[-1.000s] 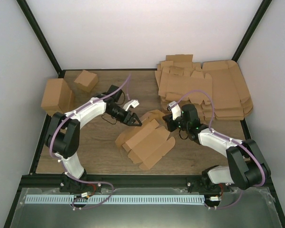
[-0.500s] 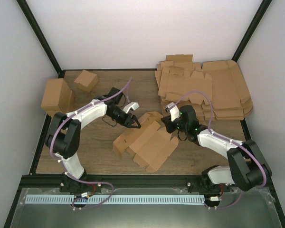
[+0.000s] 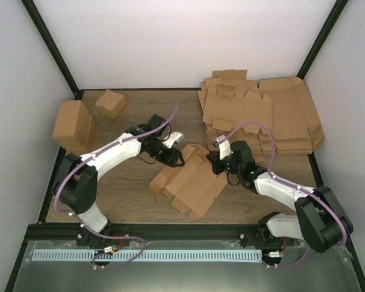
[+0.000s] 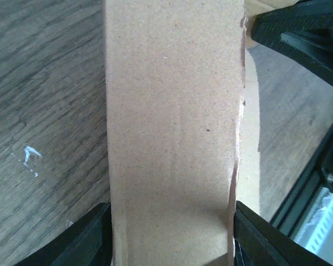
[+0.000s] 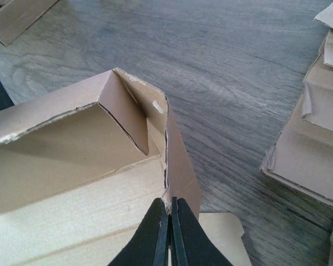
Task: Fold the paper box
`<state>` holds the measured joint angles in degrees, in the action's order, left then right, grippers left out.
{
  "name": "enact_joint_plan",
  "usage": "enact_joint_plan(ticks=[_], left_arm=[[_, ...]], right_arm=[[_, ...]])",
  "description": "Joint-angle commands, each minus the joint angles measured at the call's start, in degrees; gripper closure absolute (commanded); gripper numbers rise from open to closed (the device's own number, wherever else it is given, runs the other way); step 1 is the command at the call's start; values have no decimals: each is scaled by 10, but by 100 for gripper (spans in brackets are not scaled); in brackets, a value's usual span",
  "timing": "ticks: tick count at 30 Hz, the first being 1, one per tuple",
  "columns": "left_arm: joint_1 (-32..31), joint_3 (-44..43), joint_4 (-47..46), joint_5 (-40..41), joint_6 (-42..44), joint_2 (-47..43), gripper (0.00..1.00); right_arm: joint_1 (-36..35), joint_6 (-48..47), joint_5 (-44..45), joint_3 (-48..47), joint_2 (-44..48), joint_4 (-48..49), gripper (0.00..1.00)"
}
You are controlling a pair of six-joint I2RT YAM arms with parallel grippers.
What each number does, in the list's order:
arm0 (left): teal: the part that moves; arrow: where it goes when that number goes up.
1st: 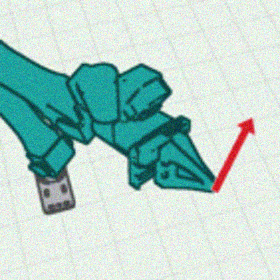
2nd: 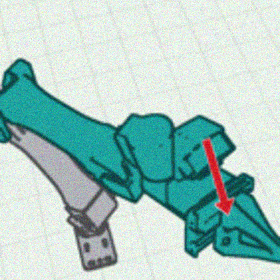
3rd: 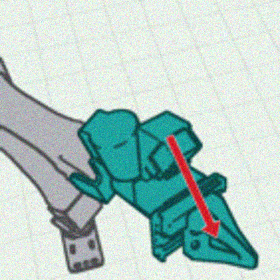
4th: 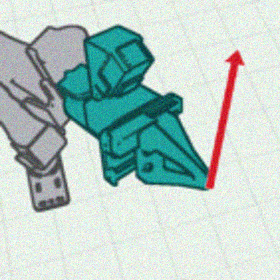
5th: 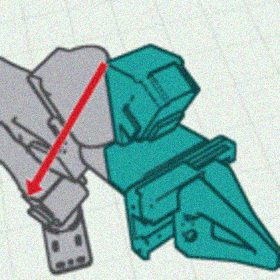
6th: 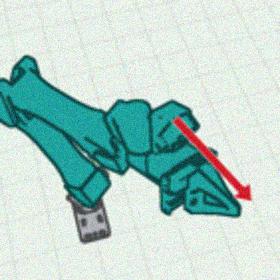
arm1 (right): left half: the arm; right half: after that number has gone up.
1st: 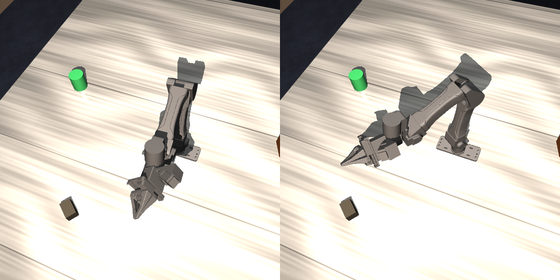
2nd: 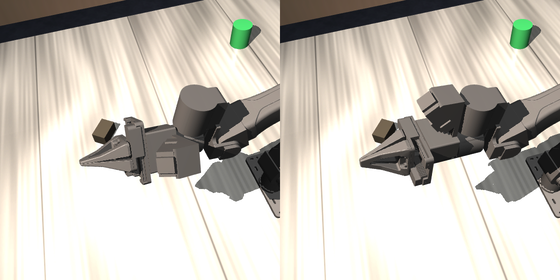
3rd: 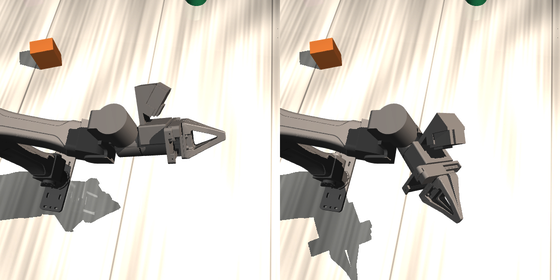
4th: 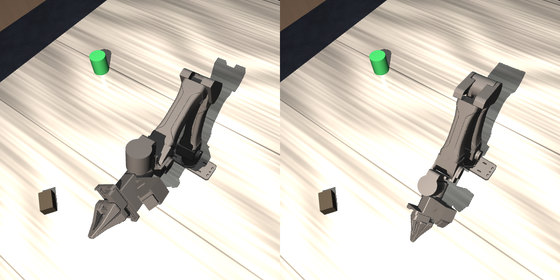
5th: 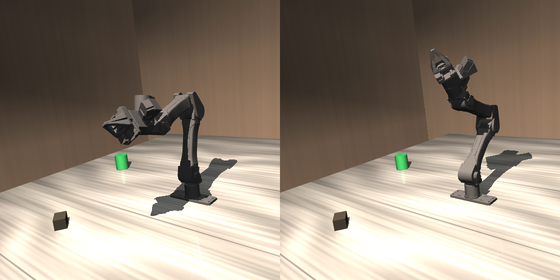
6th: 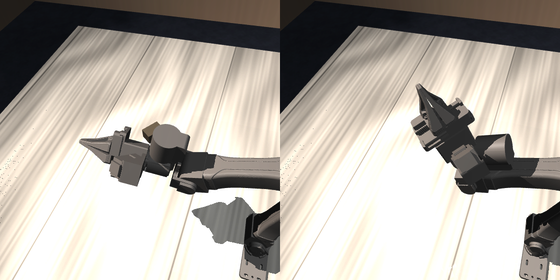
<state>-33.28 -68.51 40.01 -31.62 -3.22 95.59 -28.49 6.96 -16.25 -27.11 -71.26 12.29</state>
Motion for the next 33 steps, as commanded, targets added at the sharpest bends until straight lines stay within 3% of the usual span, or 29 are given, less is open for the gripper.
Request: enact_joint_plan(ticks=[1, 9, 18, 23, 33], left_arm=[[-39, -9, -24, 99, -45, -31, 45], [-102, 5, -28, 179, -52, -43, 46], [-123, 22, -35, 187, -53, -48, 47], [-132, 47, -50, 182, -58, -63, 47], [-132, 61, -73, 114, -52, -77, 47]], right_arm=[[-20, 38, 2, 9, 14, 25, 99], [-31, 91, 25, 59, 22, 52, 99], [-71, 126, 61, 65, 16, 48, 98], [-112, 158, 84, 71, 15, 43, 95], [-113, 160, 23, 74, 6, 81, 94]])
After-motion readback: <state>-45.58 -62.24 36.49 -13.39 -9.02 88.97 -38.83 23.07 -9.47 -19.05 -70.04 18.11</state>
